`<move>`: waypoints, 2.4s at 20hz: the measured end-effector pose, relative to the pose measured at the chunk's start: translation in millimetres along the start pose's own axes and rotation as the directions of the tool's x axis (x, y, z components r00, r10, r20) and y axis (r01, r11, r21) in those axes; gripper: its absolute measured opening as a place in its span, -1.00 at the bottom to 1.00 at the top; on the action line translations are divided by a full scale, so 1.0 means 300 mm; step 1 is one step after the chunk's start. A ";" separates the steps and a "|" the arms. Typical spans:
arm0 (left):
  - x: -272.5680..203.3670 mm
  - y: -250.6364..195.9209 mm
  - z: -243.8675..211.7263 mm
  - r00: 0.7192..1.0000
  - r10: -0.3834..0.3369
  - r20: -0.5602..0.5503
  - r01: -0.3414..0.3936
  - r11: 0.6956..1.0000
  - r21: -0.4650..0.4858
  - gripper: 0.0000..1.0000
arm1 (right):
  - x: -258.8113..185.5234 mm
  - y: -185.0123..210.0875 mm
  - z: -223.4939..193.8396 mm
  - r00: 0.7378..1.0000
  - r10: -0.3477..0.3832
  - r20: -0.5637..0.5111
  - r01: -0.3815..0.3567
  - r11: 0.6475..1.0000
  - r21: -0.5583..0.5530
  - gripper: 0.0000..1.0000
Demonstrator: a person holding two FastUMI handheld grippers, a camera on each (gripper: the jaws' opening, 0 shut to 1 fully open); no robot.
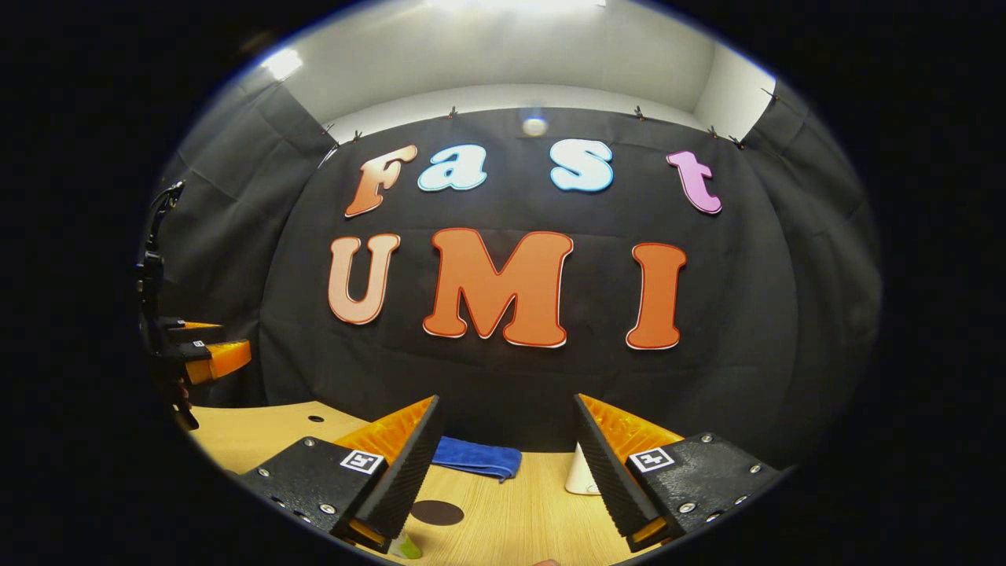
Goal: Open the teacup lid with one hand, grasp the water bottle and pour water into the teacup with the other hand; after pouring, place the water bottle on the coaster and then close the teacup lid.
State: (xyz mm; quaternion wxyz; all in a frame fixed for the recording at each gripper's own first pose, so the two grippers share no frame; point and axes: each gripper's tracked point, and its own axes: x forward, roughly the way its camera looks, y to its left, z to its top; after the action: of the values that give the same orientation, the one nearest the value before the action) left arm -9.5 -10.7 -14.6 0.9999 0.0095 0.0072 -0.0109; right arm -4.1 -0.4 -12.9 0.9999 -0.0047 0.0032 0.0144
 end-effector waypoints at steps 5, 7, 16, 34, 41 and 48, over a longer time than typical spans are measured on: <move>-0.020 -0.044 -0.122 0.997 -0.042 -0.062 0.043 0.999 0.011 0.94 | -0.018 0.018 -0.088 0.998 0.026 -0.050 -0.025 1.000 0.015 0.95; -0.027 -0.064 -0.183 0.993 -0.066 -0.096 0.065 0.998 -0.011 0.90 | -0.039 0.027 -0.139 0.996 0.047 -0.078 -0.046 0.999 0.023 0.95; -0.105 -0.174 -0.466 0.955 -0.180 -0.237 0.181 0.983 -0.017 0.94 | -0.107 0.147 -0.333 0.965 0.203 -0.168 -0.199 0.979 0.040 0.96; -0.180 -0.257 -0.794 0.869 -0.222 -0.443 0.283 0.956 0.075 0.35 | -0.201 0.257 -0.593 0.875 0.353 -0.330 -0.330 0.936 0.126 0.96; -0.168 -0.256 -0.801 0.876 -0.209 -0.435 0.272 0.959 0.086 -0.34 | -0.209 0.267 -0.621 0.864 0.365 -0.347 -0.342 0.931 0.127 0.96; -0.149 -0.197 -0.722 0.922 -0.165 -0.349 0.208 0.974 0.091 -0.34 | -0.224 0.342 -0.655 0.835 0.405 -0.372 -0.390 0.913 0.119 0.96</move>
State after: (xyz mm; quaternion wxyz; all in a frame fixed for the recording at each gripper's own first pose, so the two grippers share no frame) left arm -58.5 -64.7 -231.5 0.9754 0.0736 0.1796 -0.1047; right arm -75.5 98.2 -209.8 0.9541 0.0125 0.2024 0.2204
